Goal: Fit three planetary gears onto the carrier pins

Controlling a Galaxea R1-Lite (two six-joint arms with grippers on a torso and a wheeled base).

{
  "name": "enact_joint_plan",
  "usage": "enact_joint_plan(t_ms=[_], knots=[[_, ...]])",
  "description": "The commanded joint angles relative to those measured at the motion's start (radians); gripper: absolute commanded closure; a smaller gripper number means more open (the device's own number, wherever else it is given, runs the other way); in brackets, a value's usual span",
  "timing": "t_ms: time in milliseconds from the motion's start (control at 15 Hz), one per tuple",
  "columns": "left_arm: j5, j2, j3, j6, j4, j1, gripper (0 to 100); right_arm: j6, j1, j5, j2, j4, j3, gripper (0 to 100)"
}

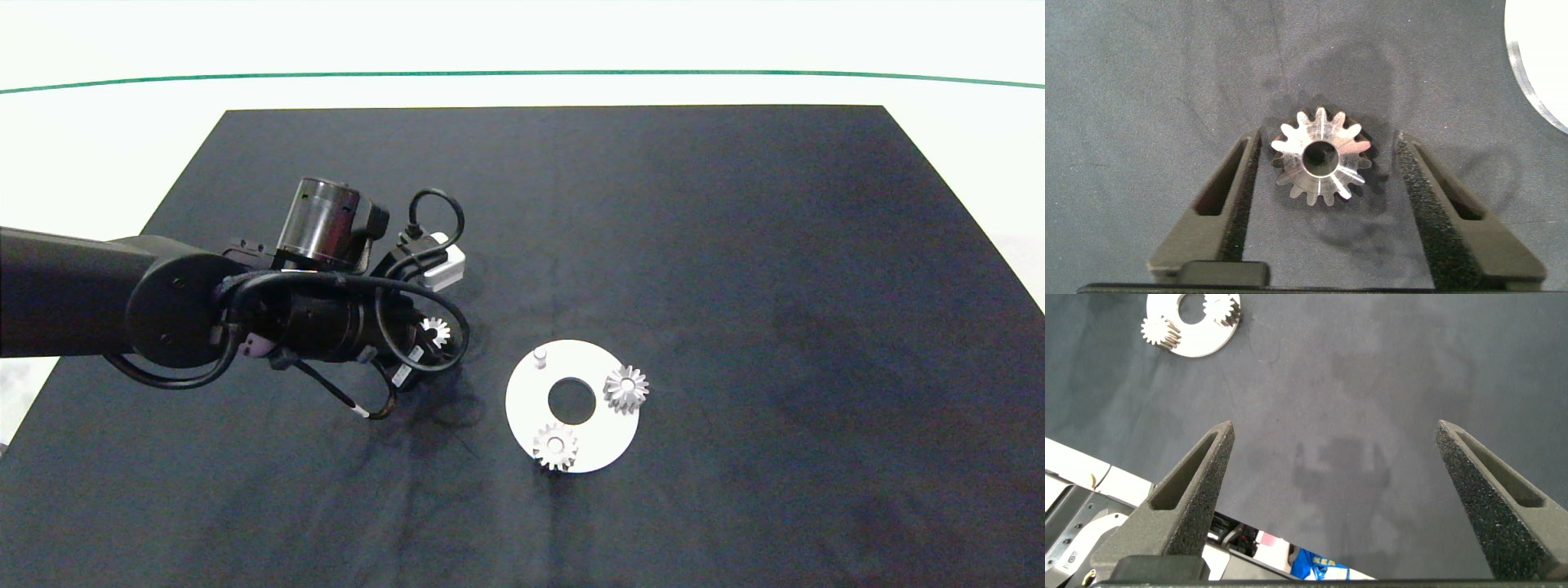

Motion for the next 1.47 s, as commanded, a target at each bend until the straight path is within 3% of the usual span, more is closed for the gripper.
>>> enact_joint_plan(t_ms=[67, 1467], knots=[[-0.001, 0.000, 0.002, 0.004, 0.001, 0.005, 41, 0.000, 0.000, -0.001, 0.003, 0.003, -0.001, 0], [-0.003, 0.016, 0.013, 0.005, -0.025, 0.008, 83, 0.002, 0.000, 0.005, 0.003, 0.003, -0.001, 0]])
